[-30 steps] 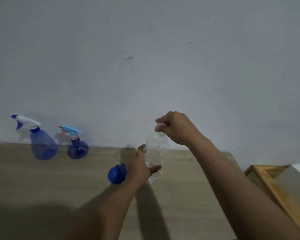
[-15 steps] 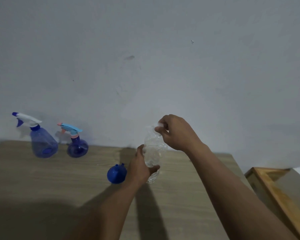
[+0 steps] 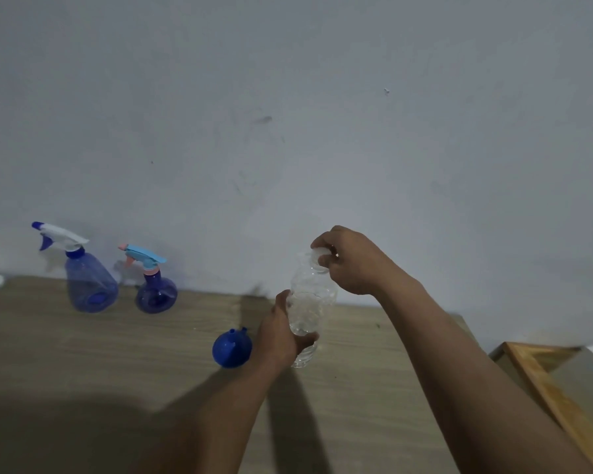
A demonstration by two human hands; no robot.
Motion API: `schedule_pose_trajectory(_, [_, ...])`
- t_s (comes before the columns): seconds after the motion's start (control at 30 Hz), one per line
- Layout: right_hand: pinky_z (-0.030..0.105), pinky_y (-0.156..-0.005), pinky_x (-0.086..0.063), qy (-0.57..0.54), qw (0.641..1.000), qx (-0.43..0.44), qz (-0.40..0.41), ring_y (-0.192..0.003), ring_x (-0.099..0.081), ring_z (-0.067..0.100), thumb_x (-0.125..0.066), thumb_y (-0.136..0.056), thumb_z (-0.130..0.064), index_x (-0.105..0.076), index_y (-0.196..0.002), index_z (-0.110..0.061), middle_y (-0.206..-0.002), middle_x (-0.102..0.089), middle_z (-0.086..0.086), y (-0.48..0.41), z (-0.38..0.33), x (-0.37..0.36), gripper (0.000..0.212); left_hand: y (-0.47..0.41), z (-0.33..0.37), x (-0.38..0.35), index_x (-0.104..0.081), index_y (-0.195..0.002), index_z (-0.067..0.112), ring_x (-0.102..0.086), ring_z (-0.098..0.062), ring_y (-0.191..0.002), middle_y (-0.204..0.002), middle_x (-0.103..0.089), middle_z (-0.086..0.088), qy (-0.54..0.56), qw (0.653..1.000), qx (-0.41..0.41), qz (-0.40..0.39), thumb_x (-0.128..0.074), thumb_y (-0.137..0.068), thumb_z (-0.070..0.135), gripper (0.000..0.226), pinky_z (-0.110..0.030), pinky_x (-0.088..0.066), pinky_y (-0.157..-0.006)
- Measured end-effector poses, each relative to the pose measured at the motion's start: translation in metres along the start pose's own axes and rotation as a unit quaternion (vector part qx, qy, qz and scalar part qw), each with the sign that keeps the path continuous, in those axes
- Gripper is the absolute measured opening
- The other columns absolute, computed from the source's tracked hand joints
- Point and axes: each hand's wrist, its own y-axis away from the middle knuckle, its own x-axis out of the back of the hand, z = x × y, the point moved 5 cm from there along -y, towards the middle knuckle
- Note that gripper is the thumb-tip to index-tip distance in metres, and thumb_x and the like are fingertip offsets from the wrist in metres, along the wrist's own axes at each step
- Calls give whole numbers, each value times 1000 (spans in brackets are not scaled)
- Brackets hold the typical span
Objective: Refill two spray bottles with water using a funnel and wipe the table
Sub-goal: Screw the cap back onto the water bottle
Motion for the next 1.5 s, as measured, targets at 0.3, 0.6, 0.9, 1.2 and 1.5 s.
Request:
schedule_pose_trajectory(0.3, [16,-68,-36,-19,999,-5,30,-92,-58,14,-63,-98,-26,-70,-123,-12,-92,-60,-13,-3,1,3,29,-1,0,0,-26,-139,39,-57,-10,-102,-120,-55,15,5,1000,-6,-8,-88,-62,47,99,-26,-49,-87])
schedule_pose_trajectory(0.6, [19,-89,-41,-36,999,2,-12,-117,-62,12,-61,-96,-7,-70,-127,-21,-127,-68,-5,-8,1,7,35,-2,-2,1,-25,-134,40,-55,-11,-103,-114,-51,17,21,1000,-8,-11,-88,-62,45,96,-25,-43,-85])
schedule_pose_trajectory(0.9, [23,-63,-41,-24,999,-28,34,-85,-63,12,-73,-89,-44,-66,-102,-20,-87,-65,-11,-4,6,4,28,-1,-3,-1,-23,-141,39,-47,-5,-106,-119,-45,21,29,999,2,-15,-89,-63,47,102,-23,-39,-89])
schedule_pose_trajectory(1.2, [22,-75,-46,-46,997,8,57,-98,-65,13,-61,-99,-31,-67,-119,-20,-103,-69,-9,6,11,-6,23,0,0,-1,-21,-138,44,-55,-11,-110,-136,-54,11,30,999,25,-16,-90,-62,46,103,-26,-42,-87])
schedule_pose_trajectory(1.5, [36,-76,-56,-90,987,-21,132,-85,-64,6,-62,-90,-60,-61,-103,-26,-90,-67,-14,16,12,-18,36,5,-1,1,-22,-145,38,-56,-18,-124,-139,-54,6,45,999,27,-13,-91,-65,44,106,-31,-47,-98])
